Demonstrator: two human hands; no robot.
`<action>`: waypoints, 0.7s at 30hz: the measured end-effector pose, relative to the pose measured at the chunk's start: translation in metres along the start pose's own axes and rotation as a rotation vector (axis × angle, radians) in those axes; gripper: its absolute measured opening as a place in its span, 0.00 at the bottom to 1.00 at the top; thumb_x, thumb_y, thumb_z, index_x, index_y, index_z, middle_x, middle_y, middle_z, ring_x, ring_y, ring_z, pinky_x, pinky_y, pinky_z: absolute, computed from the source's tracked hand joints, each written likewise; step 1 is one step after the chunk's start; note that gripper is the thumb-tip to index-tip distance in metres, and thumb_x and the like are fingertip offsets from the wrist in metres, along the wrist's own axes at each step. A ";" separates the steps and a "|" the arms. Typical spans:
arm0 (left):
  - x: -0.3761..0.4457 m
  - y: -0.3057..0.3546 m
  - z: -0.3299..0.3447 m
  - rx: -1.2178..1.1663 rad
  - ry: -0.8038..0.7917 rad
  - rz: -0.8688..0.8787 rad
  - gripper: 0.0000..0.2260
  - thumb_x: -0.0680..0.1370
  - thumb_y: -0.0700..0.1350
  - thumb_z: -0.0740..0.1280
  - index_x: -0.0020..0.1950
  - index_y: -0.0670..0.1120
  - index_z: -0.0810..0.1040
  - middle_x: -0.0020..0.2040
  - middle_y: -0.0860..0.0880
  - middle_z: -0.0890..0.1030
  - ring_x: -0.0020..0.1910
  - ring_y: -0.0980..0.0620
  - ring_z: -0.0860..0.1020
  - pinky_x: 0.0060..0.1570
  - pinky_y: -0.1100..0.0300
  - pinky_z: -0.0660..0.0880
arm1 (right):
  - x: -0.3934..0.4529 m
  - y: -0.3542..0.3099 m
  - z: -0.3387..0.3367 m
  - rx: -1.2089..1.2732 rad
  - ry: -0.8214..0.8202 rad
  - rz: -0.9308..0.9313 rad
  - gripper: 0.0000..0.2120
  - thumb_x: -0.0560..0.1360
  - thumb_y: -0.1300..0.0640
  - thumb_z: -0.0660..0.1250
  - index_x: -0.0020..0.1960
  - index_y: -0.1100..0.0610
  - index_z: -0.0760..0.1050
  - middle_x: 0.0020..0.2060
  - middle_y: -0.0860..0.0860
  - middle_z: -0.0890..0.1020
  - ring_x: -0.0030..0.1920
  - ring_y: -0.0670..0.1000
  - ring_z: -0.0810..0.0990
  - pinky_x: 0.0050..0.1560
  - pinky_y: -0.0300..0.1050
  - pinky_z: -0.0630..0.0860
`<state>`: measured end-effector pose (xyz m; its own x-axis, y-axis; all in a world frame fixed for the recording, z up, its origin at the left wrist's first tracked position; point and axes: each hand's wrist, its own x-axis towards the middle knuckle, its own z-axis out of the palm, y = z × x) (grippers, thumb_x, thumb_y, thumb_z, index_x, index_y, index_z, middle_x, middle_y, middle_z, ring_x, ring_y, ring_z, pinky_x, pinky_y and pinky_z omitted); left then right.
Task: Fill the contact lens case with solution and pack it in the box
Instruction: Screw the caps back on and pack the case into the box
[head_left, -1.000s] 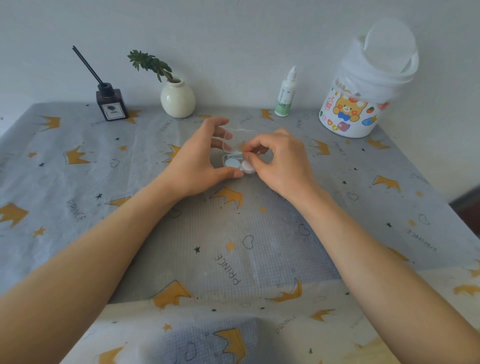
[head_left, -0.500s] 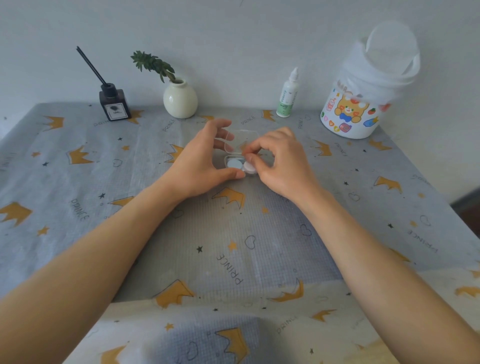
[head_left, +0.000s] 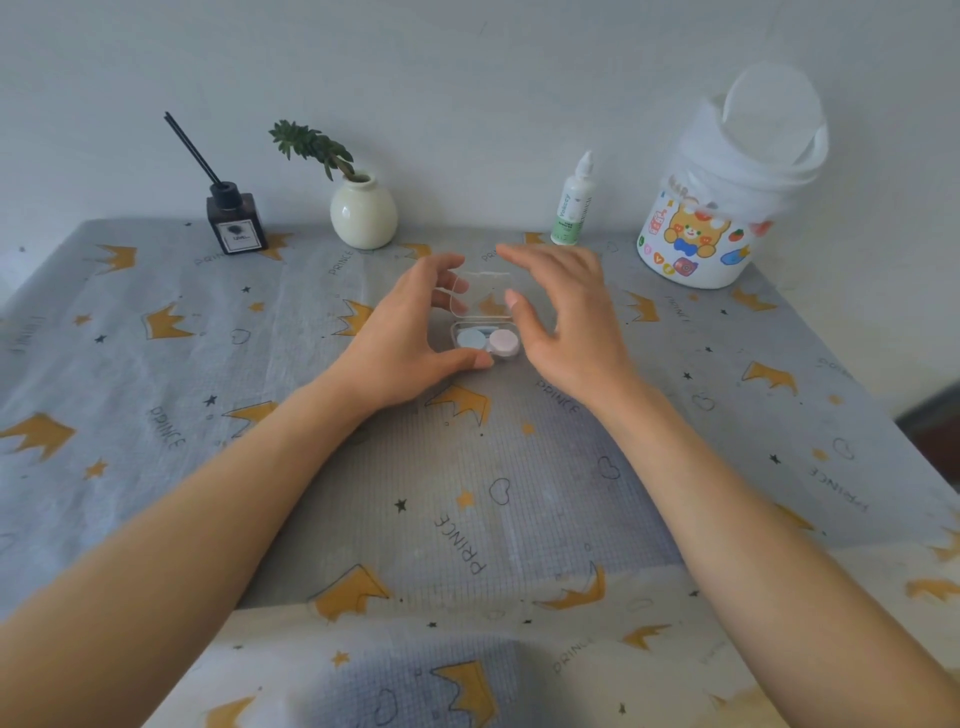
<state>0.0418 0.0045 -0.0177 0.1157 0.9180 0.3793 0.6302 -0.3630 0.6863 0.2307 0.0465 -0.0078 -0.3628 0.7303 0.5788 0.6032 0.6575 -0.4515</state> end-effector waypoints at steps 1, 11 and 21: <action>0.000 0.000 0.001 0.007 0.002 0.006 0.42 0.66 0.51 0.80 0.74 0.44 0.62 0.62 0.48 0.74 0.56 0.55 0.78 0.56 0.72 0.70 | 0.000 -0.001 0.002 -0.004 -0.033 0.000 0.18 0.78 0.58 0.65 0.68 0.54 0.75 0.62 0.49 0.79 0.66 0.53 0.70 0.66 0.54 0.70; -0.003 0.002 0.000 0.049 0.018 0.051 0.40 0.67 0.49 0.80 0.73 0.41 0.64 0.57 0.49 0.75 0.57 0.53 0.76 0.57 0.74 0.67 | -0.004 -0.006 -0.001 0.016 0.020 -0.080 0.09 0.76 0.61 0.69 0.55 0.56 0.82 0.51 0.47 0.83 0.59 0.54 0.76 0.59 0.58 0.73; -0.009 0.000 -0.011 0.032 -0.068 0.059 0.37 0.70 0.44 0.78 0.74 0.43 0.63 0.61 0.49 0.76 0.59 0.56 0.76 0.62 0.65 0.71 | -0.017 -0.008 -0.009 0.009 0.005 -0.160 0.03 0.75 0.61 0.71 0.47 0.55 0.83 0.43 0.46 0.85 0.51 0.51 0.80 0.54 0.59 0.73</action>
<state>0.0320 -0.0058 -0.0141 0.2048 0.9042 0.3747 0.6449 -0.4127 0.6433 0.2382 0.0277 -0.0080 -0.4506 0.6150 0.6471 0.5312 0.7673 -0.3593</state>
